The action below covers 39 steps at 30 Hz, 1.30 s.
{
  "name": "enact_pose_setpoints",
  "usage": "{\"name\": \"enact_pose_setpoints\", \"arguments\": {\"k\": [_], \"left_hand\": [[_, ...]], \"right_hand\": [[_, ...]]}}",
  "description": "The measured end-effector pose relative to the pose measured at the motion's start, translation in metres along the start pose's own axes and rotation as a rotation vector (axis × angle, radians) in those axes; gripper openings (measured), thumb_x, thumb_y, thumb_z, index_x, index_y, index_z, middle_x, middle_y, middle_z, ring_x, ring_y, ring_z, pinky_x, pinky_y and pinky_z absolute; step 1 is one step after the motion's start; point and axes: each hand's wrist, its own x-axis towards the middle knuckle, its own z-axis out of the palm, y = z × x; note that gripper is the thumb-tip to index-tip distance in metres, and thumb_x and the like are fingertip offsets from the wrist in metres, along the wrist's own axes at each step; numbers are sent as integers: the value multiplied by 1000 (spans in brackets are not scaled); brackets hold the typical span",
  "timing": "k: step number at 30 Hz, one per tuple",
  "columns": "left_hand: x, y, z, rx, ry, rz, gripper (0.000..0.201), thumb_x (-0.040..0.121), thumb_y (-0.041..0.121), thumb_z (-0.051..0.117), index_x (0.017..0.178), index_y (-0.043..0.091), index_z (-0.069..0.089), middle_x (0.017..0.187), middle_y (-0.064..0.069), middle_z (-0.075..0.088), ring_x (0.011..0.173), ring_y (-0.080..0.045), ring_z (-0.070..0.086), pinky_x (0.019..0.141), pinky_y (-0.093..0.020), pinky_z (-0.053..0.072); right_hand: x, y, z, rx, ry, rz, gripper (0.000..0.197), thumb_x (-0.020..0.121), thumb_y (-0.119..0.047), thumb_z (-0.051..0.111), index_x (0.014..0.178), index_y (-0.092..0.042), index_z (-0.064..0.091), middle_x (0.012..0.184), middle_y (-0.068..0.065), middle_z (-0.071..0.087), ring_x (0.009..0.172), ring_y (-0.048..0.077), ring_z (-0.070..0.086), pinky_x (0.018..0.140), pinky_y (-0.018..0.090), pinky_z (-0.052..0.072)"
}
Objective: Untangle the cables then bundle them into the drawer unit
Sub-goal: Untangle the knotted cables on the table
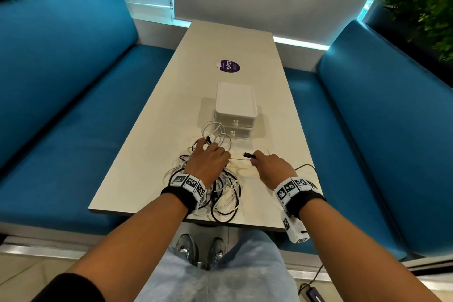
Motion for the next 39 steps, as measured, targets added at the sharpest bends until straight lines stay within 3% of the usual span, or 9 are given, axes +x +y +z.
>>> {"name": "enact_pose_setpoints", "arguments": {"k": [5, 9, 14, 18, 23, 25, 28, 31, 39], "left_hand": [[-2, -10, -6, 32, -116, -55, 39, 66, 10, 77, 98, 26, 61, 105, 5, 59, 108, -24, 49, 86, -46, 33], [-2, -3, -18, 65, -144, -15, 37, 78, 12, 66, 112, 27, 61, 119, 2, 56, 124, -27, 44, 97, -48, 30], [6, 5, -28, 100, -138, -3, 39, 86, 10, 53, 122, 24, 56, 123, 0, 53, 124, -29, 38, 102, -48, 26], [5, 7, -31, 95, -173, -7, 39, 83, 13, 58, 120, 25, 55, 121, 1, 53, 123, -29, 39, 101, -47, 26], [6, 10, -31, 95, -182, -14, 33, 88, 12, 51, 119, 23, 56, 119, 1, 55, 123, -29, 39, 99, -47, 27], [8, 12, -32, 85, -180, -24, 29, 91, 12, 47, 117, 21, 57, 117, 1, 57, 123, -29, 39, 100, -46, 27], [8, 14, -32, 73, -178, -38, 27, 91, 17, 51, 117, 21, 58, 115, 3, 58, 123, -28, 40, 99, -46, 28], [8, 14, -31, 53, -141, -56, 33, 90, 17, 52, 122, 21, 55, 116, 3, 59, 122, -28, 41, 98, -45, 29], [3, 4, -22, 36, -118, -23, 38, 86, 12, 56, 122, 26, 52, 120, 4, 55, 121, -28, 41, 99, -47, 27]], "right_hand": [[-5, 24, -1, 43, -64, 131, 24, 104, -31, 31, 115, -19, 49, 82, 6, 53, 69, 29, 54, 60, 34, 44], [-6, 28, 6, 251, -106, 231, 27, 103, -32, 35, 115, -14, 51, 92, 12, 63, 79, 31, 62, 69, 38, 51], [-5, 6, 2, 413, -14, 157, 48, 102, -27, 39, 146, -11, 29, 111, 23, 63, 102, 39, 61, 83, 37, 46], [1, -7, -1, 482, 53, 134, 32, 104, -27, 34, 120, -7, 52, 102, 21, 65, 88, 39, 62, 74, 41, 50], [5, -20, -5, 682, 34, 210, 23, 99, -28, 36, 95, -18, 56, 76, 2, 72, 72, 25, 64, 74, 40, 56], [6, -29, -6, 660, 48, 176, 28, 101, -31, 34, 94, -17, 58, 73, 1, 73, 71, 22, 64, 75, 39, 55], [10, -42, -5, 526, 46, 76, 33, 104, -30, 35, 104, -8, 60, 99, 15, 70, 94, 35, 62, 80, 39, 48], [13, -49, 3, 427, -33, 33, 32, 103, -24, 37, 107, -2, 59, 108, 22, 65, 103, 40, 59, 79, 38, 44], [1, -24, 6, 210, -1, 6, 25, 102, -34, 40, 111, -16, 55, 93, 17, 61, 81, 39, 60, 69, 41, 51]]}}
